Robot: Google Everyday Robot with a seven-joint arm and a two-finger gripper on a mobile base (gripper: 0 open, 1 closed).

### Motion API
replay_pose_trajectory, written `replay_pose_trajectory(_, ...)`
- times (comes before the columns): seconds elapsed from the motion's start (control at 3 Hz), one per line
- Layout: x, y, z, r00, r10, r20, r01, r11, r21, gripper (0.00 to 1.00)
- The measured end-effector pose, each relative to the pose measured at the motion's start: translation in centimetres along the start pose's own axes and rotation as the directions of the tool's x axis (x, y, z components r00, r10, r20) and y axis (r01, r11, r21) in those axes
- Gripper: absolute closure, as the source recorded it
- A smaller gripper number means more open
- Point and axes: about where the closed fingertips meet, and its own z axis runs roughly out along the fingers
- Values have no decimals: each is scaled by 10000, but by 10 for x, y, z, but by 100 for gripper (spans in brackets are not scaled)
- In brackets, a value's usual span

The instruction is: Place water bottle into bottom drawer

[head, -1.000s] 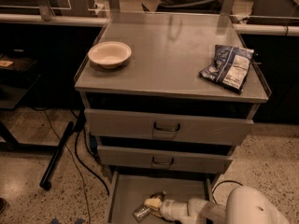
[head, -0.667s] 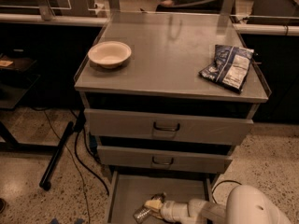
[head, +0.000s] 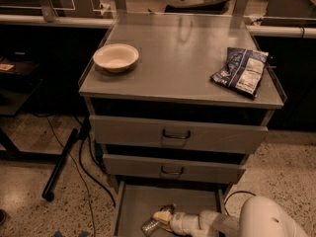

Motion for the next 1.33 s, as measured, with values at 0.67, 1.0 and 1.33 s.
replay_pose_trajectory(0.67, 0, 0, 0, 10000, 0, -1, 0, 10000, 0, 3)
replay_pose_trajectory(1.0, 0, 0, 0, 10000, 0, -4, 0, 10000, -1, 0)
replay_pose_trajectory(1.33, 0, 0, 0, 10000, 1, -4, -1, 10000, -1, 0)
